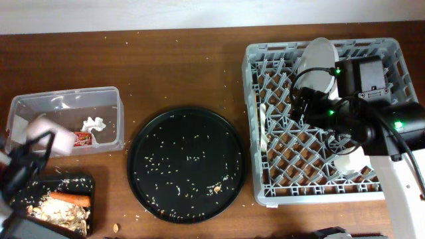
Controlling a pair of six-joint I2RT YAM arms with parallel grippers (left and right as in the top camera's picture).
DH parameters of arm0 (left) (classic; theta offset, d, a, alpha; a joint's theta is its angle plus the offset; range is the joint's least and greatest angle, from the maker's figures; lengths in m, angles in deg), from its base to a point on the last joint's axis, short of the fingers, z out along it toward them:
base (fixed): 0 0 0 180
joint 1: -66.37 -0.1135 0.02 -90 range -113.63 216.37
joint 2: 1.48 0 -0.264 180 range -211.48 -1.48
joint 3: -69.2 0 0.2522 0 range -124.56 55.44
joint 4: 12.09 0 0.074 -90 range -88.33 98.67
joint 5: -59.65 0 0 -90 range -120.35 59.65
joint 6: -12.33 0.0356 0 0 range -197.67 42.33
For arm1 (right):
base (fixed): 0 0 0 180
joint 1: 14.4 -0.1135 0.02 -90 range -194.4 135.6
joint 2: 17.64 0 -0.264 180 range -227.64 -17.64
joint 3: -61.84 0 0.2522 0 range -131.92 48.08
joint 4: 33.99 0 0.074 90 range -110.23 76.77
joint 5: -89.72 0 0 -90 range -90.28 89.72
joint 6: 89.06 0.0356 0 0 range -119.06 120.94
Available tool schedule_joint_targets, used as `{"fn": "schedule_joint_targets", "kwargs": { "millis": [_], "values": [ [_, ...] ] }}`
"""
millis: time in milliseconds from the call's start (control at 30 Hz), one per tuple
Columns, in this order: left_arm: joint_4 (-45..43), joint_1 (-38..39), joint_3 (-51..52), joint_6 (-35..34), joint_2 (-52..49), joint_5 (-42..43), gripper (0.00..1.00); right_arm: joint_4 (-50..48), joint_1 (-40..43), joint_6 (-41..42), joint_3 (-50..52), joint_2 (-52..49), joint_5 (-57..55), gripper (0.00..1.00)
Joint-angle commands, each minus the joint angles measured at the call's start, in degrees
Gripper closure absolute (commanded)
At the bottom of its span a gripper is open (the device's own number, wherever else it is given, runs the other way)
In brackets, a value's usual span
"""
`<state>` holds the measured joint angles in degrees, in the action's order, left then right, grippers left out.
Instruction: Sort waste into correct bins and load items into the dishwasher rack
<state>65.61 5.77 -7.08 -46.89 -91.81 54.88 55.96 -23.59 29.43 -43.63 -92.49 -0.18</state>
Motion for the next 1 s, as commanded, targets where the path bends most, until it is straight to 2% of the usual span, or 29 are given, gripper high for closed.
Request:
{"fn": "schedule_joint_targets", "kwargs": {
  "millis": [0, 33, 67, 100, 167, 233, 300, 367, 433, 500, 533, 600, 633, 667, 700, 733, 767, 900, 967],
  "values": [
    [0.3, 24.5, -13.1, -2.3, 0.7, -3.2, 1.00, -0.3, 0.2, 0.0, -0.3, 0.2, -0.3, 0.01],
    [-4.4, 32.8, -14.4, -6.3, 0.7, -3.2, 1.00, -0.3, 0.2, 0.0, -0.3, 0.2, -0.3, 0.02],
    [-12.4, 40.0, -14.4, -13.4, 0.5, -3.7, 1.00, -0.3, 0.2, 0.1, -0.3, 0.2, -0.3, 0.01],
    [-25.5, 50.4, -14.4, -25.1, -0.5, -6.4, 1.00, -0.3, 0.2, 0.1, -0.3, 0.2, -0.3, 0.01],
    [-44.9, 65.7, -14.4, -42.8, -2.6, -17.4, 1.00, -0.3, 0.2, 0.1, -0.3, 0.2, -0.3, 0.01],
    [-59.1, 76.5, -14.4, -53.7, -5.7, -23.8, 1.00, -0.3, 0.2, 0.1, -0.3, 0.2, -0.3, 0.01],
    [-78.9, 86.6, -14.4, -67.4, -13.0, -27.2, 1.00, -0.3, 0.2, 0.1, -0.3, 0.2, -0.3, 0.01],
    [-92.3, 91.4, -14.4, -76.8, -19.7, -28.4, 1.00, -0.3, 0.2, 0.1, -0.3, 0.2, -0.3, 0.01],
    [-110.3, 95.0, -14.4, -91.9, -29.4, -31.3, 1.00, -0.3, 0.2, 0.1, -0.3, 0.2, -0.3, 0.01],
    [-117.8, 96.6, -14.4, -99.7, -34.7, -33.3, 1.00, -0.3, 0.2, 0.1, -0.3, 0.2, -0.3, 0.01],
    [-117.9, 96.7, -14.4, -100.2, -35.8, -33.4, 1.00, -0.3, 0.2, 0.1, -0.3, 0.2, -0.3, 0.01],
    [-117.9, 96.4, -14.4, -100.2, -36.3, -32.6, 0.84, -0.3, 0.2, 0.1, -0.3, 0.2, -0.3, 0.01],
    [-117.4, 95.6, -14.4, -100.2, -36.3, -31.8, 0.73, -0.3, 0.2, 0.0, -0.3, 0.2, -0.3, 0.01],
    [-115.3, 94.5, -14.4, -100.2, -36.3, -31.3, 0.72, -0.3, 0.2, 0.1, -0.3, 0.2, -0.3, 0.01],
    [-114.0, 92.9, -14.4, -100.1, -36.3, -29.4, 0.66, -0.3, 0.2, 0.0, -0.3, 0.2, -0.3, 0.01],
    [-114.0, 90.8, -14.4, -99.9, -36.3, -27.0, 0.48, -0.3, 0.2, 0.1, -0.3, 0.2, -0.3, 0.01],
    [-114.0, 88.8, -14.4, -99.6, -36.3, -24.6, 0.01, -0.3, 0.2, 0.1, -0.3, 0.2, -0.3, 0.01],
    [-114.0, 81.6, -14.4, -99.5, -36.1, -17.6, 0.01, -0.3, 0.2, 0.1, -0.3, 0.2, -0.3, 0.01],
    [-114.0, 77.5, -14.4, -99.6, -32.8, -12.9, 0.01, -0.3, 0.2, 0.1, -0.3, 0.2, -0.3, 0.01]
  ]
}}
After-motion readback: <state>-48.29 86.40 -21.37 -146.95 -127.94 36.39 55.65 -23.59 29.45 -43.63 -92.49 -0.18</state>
